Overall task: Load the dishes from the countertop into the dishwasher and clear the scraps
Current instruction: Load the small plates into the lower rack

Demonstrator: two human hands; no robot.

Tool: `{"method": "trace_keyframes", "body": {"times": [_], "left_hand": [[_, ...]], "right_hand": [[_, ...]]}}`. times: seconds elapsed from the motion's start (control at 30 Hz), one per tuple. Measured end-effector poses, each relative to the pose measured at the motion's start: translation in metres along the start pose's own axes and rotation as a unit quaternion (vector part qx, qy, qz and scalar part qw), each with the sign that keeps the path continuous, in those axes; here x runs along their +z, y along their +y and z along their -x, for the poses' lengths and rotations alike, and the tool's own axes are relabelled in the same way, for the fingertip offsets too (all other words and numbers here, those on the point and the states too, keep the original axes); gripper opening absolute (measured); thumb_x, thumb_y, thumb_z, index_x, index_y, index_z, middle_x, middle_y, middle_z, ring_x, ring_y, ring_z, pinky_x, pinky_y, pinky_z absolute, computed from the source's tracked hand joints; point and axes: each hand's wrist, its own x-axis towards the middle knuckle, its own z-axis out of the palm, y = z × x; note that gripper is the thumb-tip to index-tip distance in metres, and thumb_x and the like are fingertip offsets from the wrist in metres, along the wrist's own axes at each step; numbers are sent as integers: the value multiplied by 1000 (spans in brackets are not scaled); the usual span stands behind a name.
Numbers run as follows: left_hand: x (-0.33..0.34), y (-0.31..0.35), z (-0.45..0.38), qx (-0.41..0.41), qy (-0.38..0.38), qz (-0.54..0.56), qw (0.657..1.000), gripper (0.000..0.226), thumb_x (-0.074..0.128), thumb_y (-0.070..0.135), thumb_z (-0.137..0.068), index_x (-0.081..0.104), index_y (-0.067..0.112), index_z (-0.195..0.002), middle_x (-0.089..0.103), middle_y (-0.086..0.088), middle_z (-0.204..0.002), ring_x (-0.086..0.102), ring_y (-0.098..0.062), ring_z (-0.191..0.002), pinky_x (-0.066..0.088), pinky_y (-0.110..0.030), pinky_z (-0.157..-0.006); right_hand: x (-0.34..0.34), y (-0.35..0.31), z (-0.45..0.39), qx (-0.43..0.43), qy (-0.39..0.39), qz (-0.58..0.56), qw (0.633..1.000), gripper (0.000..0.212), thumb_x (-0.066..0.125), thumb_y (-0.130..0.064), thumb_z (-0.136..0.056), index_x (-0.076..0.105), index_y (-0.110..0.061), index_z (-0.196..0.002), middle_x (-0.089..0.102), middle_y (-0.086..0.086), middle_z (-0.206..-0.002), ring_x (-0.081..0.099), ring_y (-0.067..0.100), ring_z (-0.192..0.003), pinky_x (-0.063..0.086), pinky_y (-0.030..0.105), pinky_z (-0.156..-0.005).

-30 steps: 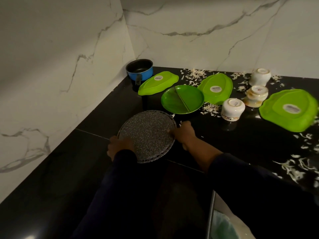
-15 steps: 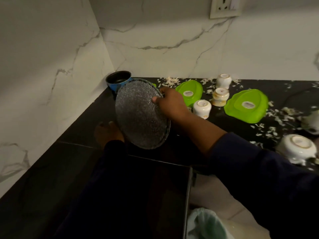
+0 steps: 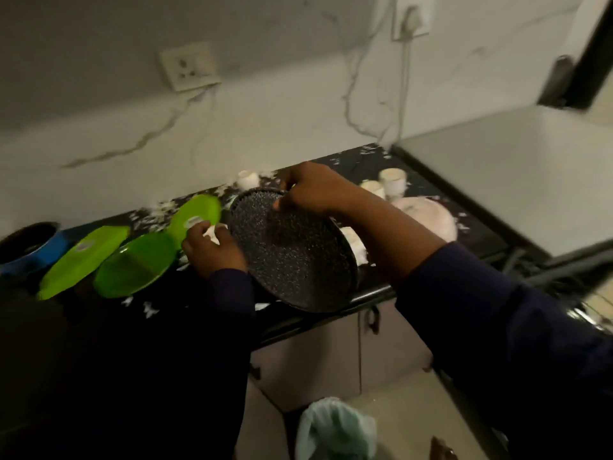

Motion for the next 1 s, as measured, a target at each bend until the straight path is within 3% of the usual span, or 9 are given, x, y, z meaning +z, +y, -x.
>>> {"method": "trace_keyframes", "body": {"times": [0.1, 0.33, 0.47, 0.63, 0.8, 0.9, 1.0], "left_hand": [[54, 30, 46, 36, -89, 21, 995, 28, 54, 10, -86, 57, -2, -111, 48, -25, -121, 51, -34, -111, 35, -34, -97], [172, 111, 206, 151, -263, 81, 950, 21, 53, 3, -83, 57, -2, -104, 49, -22, -117, 56, -29, -99, 40, -32, -88], [237, 150, 309, 172, -345, 88, 919, 20, 52, 5, -85, 57, 2, -104, 50, -16, -118, 53, -16, -91, 36, -15, -81], [308, 162, 435, 198, -449, 61, 869, 18, 52, 1, -84, 57, 1, -102, 50, -16, -115, 50, -13, -87, 33, -9, -71], [355, 132, 511, 187, -528, -40, 827, 16, 53, 4, -84, 61, 7, -97, 60, -13, -98, 55, -20, -77, 38, -20, -70], [387, 97, 536, 162, -573, -81, 799, 15, 53, 13, -85, 63, 13, -96, 65, -14, -96, 61, -29, -87, 47, -34, -81], [415, 50, 557, 91, -619, -123, 771, 17, 49, 5, -89, 61, 3, -101, 63, -21, -101, 58, -28, -92, 42, -32, -85]], "right_hand": [[-48, 48, 29, 51, 17, 15, 998, 31, 64, -23, -86, 64, 0, -106, 65, 14, -104, 57, 20, -92, 42, 26, -65], [-164, 172, 131, 173, 102, 3, 980, 28, 66, -22, -84, 66, -1, -103, 62, 9, -91, 58, 21, -87, 49, 31, -72], [-229, 256, 202, 239, 140, -40, 960, 19, 65, -23, -85, 66, -7, -97, 62, 2, -81, 61, 18, -79, 53, 32, -70], [-287, 373, 291, 319, 156, -53, 933, 19, 64, -24, -86, 65, -10, -100, 59, -4, -81, 58, 16, -85, 48, 32, -82], [-289, 489, 341, 398, 157, -62, 902, 22, 66, -20, -84, 62, -12, -104, 61, 4, -97, 55, 20, -94, 44, 32, -81], [-255, 555, 345, 434, 156, -52, 886, 28, 67, -21, -84, 62, -12, -109, 62, 8, -111, 56, 25, -104, 46, 34, -89], [-200, 614, 341, 459, 170, -74, 869, 28, 62, -18, -87, 58, -12, -114, 62, 10, -115, 56, 26, -108, 47, 37, -91]]}}
